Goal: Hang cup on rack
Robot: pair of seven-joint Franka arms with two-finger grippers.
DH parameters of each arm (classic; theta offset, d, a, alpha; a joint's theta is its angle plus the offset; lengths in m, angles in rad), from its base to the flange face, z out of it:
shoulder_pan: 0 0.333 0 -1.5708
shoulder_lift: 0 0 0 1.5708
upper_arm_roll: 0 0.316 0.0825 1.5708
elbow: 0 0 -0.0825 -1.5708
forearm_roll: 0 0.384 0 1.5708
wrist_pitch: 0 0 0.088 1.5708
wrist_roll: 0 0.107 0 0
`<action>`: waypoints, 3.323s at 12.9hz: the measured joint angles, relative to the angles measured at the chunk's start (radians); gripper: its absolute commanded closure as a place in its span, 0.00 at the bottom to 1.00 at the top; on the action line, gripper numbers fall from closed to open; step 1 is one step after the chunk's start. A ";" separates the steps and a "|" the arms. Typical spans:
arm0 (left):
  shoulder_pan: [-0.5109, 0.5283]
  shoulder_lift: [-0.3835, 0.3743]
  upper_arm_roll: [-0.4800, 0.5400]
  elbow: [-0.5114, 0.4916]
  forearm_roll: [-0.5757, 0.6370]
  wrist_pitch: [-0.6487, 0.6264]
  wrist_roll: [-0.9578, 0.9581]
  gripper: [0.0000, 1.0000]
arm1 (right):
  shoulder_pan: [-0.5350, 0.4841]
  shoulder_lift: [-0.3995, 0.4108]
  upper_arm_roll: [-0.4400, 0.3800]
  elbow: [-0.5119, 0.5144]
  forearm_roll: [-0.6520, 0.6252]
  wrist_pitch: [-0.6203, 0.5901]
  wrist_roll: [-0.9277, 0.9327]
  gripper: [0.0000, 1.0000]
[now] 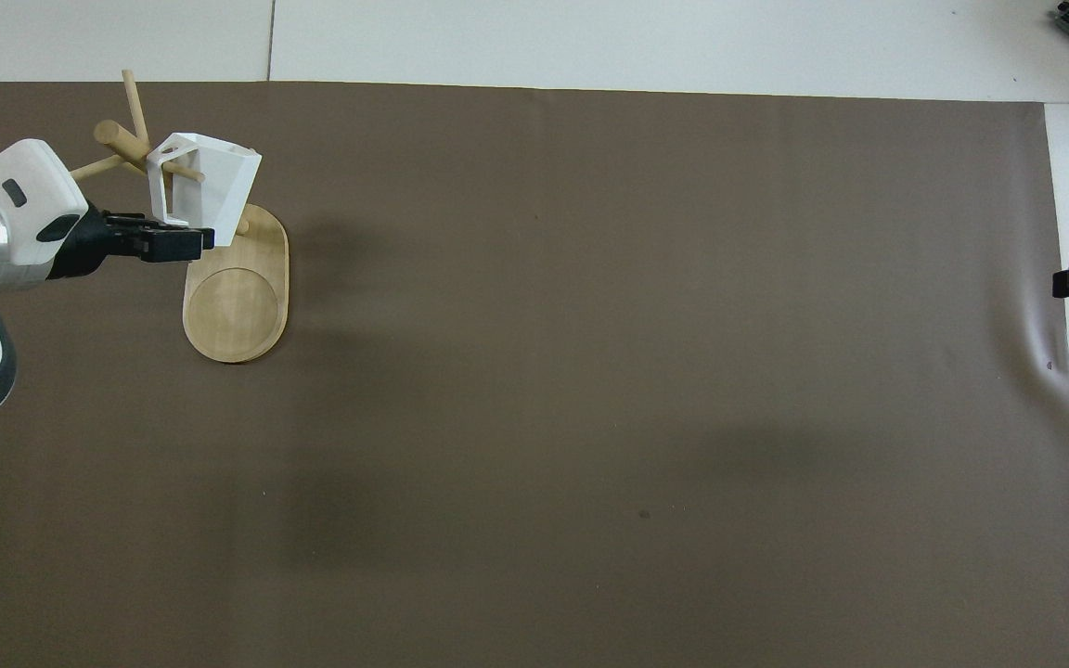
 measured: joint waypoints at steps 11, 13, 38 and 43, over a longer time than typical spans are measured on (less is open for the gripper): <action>0.015 -0.207 0.013 0.040 0.220 -0.409 -0.081 0.00 | 0.000 0.000 0.000 -0.001 0.000 0.000 0.000 0.00; 0.015 -0.269 0.013 0.055 0.269 -0.546 -0.130 0.00 | 0.000 0.000 0.000 -0.001 0.000 0.000 0.000 0.00; -0.287 -0.170 0.258 0.380 0.357 -0.929 -0.257 0.00 | 0.000 0.000 0.000 -0.001 0.000 0.000 0.000 0.00; -0.280 -0.124 0.257 0.437 0.357 -0.926 -0.258 0.00 | 0.000 0.000 0.000 -0.001 0.000 0.000 0.000 0.00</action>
